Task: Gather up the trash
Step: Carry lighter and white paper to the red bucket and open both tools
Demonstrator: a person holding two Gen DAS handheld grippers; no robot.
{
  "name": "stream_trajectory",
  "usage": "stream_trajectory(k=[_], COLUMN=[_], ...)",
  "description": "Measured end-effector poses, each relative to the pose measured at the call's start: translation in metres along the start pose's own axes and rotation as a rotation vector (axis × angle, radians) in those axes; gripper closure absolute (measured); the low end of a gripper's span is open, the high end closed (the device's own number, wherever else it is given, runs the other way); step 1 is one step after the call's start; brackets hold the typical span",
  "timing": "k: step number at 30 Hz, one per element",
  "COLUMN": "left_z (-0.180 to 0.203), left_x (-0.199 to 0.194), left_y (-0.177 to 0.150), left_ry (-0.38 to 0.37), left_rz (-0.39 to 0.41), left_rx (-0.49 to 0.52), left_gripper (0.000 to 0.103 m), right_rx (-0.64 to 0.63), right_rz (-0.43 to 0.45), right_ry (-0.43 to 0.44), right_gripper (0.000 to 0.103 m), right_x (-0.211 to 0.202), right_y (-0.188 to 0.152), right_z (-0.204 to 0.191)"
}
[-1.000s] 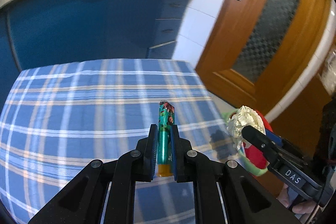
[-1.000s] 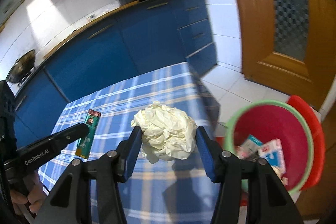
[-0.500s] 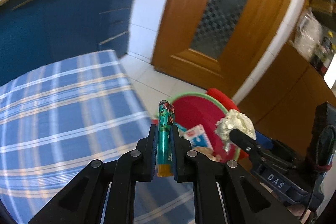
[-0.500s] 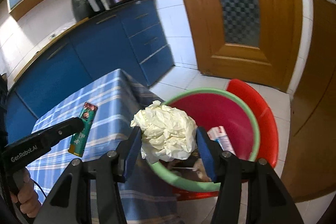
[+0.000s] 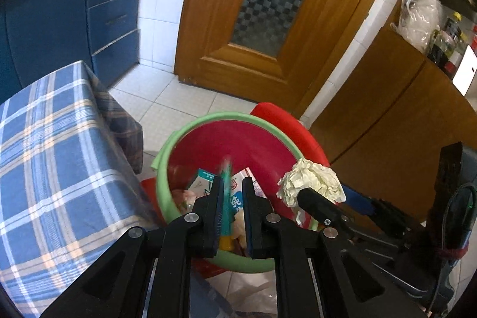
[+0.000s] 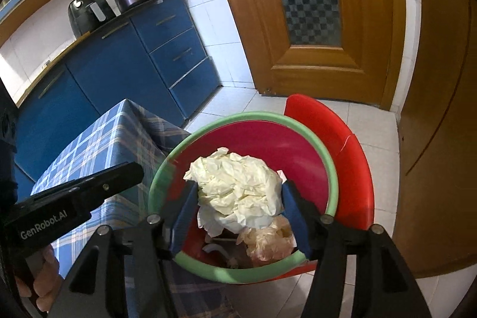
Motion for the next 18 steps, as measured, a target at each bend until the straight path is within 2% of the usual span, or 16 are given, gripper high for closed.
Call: stream_trajectory(k=[3,9,18], left_z=[0.002,-0.002,-0.011], left_x=[0.002,-0.01,-0.046], left_y=[0.0,-0.002,-0.007], left_ry=[0.014,0.027,0.059], left_rz=[-0.001,0.014,0.057], left_rx=[0.011,0.002,-0.016], left_gripper=[0.073,0.073,0.073], right_rx=[0.009,-0.022,-0.022], right_rz=[-0.001,0.009,0.039], right_ry=[0.002,-0.001,-0.001], right_gripper=[0.041,0.033,0.033], right_x=[0.0,-0.005,-0.027], right_y=[-0.001,0.001,0.0], right_z=[0.003,-0.001,-0.01])
Point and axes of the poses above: each gripper's, at about its wrist camera, not at the fingertips, and x roughly the way its jaws point, z to its right, y to its top, the point moved 4 cm from there along x, roughly the way its jaws point, and after that the axes turned 5 degrees about -x, right-handed, at the moved point
